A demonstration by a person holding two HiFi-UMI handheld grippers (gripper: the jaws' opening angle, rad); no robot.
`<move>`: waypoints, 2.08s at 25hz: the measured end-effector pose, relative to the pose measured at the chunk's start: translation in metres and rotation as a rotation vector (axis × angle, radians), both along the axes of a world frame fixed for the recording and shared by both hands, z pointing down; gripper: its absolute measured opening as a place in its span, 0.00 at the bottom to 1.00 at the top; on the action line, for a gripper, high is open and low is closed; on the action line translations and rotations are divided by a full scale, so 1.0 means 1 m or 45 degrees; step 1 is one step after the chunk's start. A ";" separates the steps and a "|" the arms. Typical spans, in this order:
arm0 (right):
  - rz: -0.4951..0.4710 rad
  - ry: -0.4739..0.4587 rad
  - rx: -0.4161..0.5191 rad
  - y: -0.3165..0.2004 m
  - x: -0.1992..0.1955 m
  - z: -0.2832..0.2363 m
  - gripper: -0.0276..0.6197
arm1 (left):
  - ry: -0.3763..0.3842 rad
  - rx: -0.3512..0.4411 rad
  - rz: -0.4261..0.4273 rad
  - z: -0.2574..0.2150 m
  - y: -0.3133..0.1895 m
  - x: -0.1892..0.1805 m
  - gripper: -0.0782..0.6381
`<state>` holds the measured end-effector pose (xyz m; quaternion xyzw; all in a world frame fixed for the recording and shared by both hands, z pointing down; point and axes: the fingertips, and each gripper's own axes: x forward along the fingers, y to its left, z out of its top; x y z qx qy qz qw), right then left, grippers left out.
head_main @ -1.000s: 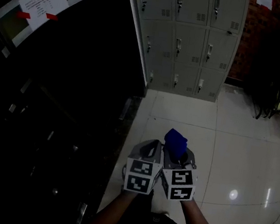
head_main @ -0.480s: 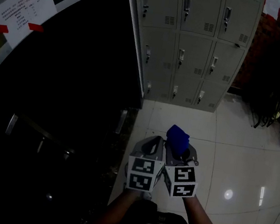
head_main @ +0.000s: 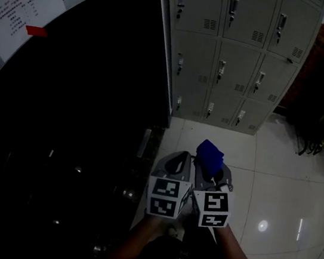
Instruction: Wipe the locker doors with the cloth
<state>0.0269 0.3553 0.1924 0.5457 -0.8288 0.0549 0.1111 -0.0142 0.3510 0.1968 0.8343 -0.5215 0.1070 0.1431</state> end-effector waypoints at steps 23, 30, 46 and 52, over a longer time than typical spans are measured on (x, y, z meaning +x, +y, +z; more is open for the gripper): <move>-0.196 -0.078 -0.039 -0.292 0.009 0.016 0.18 | -0.119 0.025 -0.086 0.010 -0.288 0.019 0.11; -0.190 -0.080 -0.039 -0.368 -0.001 0.025 0.18 | -0.118 0.064 -0.059 0.015 -0.362 0.007 0.11; -0.147 -0.095 0.036 -0.607 -0.091 0.070 0.17 | -0.058 0.134 -0.029 0.029 -0.555 -0.080 0.11; -0.161 -0.082 0.111 -0.687 -0.130 0.075 0.17 | -0.017 0.185 -0.054 0.027 -0.596 -0.103 0.11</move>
